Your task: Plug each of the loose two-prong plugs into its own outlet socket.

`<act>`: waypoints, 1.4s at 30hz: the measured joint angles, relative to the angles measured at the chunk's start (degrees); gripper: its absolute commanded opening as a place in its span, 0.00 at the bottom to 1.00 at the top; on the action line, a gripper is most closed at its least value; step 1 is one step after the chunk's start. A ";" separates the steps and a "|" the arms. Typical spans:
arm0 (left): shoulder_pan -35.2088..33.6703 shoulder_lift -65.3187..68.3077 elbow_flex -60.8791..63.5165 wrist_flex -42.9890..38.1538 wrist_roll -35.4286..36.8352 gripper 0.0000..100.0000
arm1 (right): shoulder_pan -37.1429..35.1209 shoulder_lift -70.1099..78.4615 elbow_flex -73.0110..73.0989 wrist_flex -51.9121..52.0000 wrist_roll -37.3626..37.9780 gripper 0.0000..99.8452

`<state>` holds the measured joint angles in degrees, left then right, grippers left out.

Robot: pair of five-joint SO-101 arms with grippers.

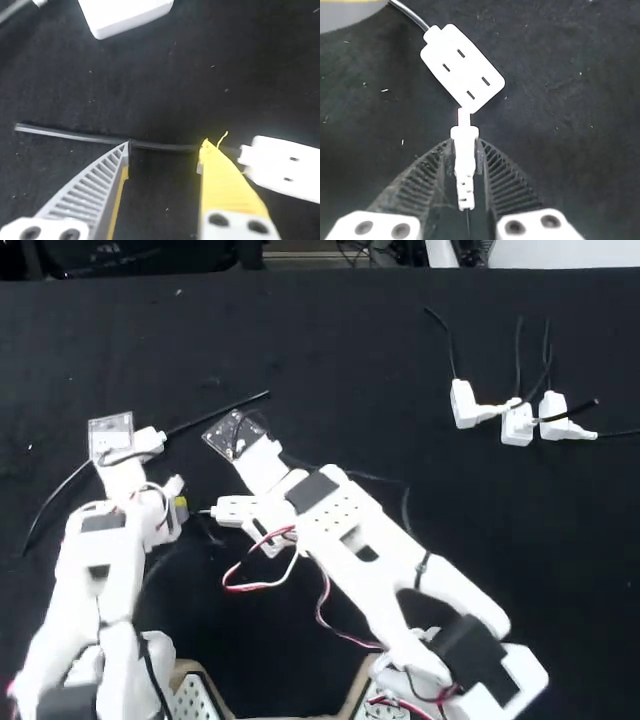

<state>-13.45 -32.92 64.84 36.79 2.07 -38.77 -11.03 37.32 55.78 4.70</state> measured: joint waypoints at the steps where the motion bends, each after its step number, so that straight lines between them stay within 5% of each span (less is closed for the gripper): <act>1: 0.00 2.99 -1.58 0.00 0.00 0.23 | 0.00 0.53 0.00 -0.62 0.00 0.01; 13: 8.62 17.67 -11.08 5.54 -2.99 0.22 | 2.81 1.23 0.00 -4.66 0.00 0.01; 29: 7.30 -11.08 4.22 10.64 -3.96 0.22 | 5.63 2.20 -16.18 11.96 3.25 0.01; 42: 4.13 -25.41 13.54 10.73 -4.04 0.22 | 5.63 28.75 -48.18 32.44 11.60 0.01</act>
<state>-9.32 -58.33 78.37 47.52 -1.98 -33.14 17.71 -10.86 88.22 16.31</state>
